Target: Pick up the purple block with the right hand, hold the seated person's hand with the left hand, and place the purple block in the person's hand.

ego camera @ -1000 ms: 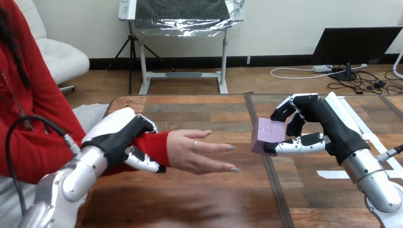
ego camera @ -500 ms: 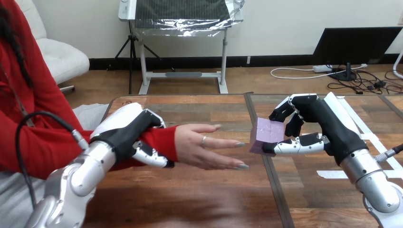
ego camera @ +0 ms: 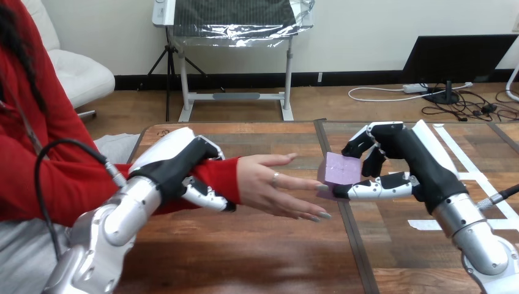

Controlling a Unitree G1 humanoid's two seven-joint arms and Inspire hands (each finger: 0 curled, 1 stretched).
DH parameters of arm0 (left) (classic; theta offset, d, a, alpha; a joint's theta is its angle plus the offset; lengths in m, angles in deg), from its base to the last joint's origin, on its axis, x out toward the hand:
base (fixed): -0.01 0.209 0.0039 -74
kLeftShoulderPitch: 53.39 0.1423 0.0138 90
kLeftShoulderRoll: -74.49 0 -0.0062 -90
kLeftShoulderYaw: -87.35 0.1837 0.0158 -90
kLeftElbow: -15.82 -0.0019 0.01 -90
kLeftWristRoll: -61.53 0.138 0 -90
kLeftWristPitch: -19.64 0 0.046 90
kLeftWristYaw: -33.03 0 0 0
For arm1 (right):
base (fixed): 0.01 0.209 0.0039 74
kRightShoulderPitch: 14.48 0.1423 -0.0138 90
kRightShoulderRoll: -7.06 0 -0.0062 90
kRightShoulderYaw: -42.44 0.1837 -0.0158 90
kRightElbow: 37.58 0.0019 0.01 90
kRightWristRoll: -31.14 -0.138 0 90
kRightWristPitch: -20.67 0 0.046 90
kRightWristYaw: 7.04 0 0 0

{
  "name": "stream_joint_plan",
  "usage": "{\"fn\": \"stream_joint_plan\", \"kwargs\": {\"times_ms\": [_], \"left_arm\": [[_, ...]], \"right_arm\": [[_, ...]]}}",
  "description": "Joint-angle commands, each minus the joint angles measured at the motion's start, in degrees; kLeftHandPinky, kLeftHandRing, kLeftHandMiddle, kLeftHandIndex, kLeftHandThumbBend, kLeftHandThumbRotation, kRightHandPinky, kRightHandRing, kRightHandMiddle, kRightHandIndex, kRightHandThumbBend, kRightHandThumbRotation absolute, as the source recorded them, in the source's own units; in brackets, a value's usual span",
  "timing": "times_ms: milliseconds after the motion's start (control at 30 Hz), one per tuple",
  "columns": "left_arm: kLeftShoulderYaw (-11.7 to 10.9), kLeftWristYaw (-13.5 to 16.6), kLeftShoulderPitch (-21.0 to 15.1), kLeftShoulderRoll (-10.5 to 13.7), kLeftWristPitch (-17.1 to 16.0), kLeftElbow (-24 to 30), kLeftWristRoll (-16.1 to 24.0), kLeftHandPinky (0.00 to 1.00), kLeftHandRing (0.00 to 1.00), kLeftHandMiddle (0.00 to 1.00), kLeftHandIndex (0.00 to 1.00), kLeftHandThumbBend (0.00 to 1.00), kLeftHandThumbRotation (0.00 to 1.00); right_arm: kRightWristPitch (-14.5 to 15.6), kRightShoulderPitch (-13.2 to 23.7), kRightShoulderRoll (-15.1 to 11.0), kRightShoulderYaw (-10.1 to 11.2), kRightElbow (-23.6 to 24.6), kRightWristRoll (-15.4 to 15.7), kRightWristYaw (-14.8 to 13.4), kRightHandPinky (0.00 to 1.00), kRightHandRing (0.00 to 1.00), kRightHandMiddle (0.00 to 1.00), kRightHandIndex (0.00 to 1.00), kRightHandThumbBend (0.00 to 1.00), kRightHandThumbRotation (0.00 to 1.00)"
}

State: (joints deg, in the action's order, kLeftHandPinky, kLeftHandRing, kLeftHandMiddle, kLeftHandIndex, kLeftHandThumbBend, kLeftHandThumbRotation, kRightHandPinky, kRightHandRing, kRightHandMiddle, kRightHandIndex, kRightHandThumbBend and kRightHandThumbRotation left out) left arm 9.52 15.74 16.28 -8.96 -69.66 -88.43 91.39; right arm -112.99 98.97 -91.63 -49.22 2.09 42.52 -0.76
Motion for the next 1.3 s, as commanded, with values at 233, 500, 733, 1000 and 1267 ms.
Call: {"fn": "stream_joint_plan", "kwargs": {"times_ms": [233,500,733,1000,1267], "left_arm": [[0.7,3.0,-13.0,-6.7,-3.0,1.4,-2.8,0.19,0.25,0.34,0.37,0.65,0.00],[1.2,3.0,-14.1,-8.0,-3.0,0.8,-2.6,0.20,0.26,0.34,0.37,0.65,0.00],[1.4,2.9,-14.5,-8.5,-3.1,0.6,-2.4,0.19,0.26,0.34,0.37,0.66,0.00],[1.3,2.7,-14.6,-8.7,-3.3,0.5,-2.4,0.19,0.25,0.33,0.37,0.66,0.00],[1.2,2.5,-14.4,-8.8,-3.2,0.9,-2.5,0.19,0.26,0.34,0.37,0.65,0.00]], "right_arm": [[1.0,4.7,1.5,0.8,3.9,-1.1,-1.2,0.28,0.33,0.38,0.43,0.78,0.00],[1.4,4.7,2.1,0.5,5.4,-1.2,-0.8,0.28,0.33,0.39,0.44,0.77,0.00],[2.5,4.4,2.8,0.2,7.6,-1.3,-0.7,0.29,0.34,0.39,0.45,0.77,0.00],[2.0,4.2,3.7,0.0,9.4,-2.4,0.7,0.27,0.33,0.38,0.45,0.76,0.00],[2.4,3.8,4.7,0.1,11.5,-3.3,2.0,0.26,0.31,0.37,0.44,0.76,0.00]]}}
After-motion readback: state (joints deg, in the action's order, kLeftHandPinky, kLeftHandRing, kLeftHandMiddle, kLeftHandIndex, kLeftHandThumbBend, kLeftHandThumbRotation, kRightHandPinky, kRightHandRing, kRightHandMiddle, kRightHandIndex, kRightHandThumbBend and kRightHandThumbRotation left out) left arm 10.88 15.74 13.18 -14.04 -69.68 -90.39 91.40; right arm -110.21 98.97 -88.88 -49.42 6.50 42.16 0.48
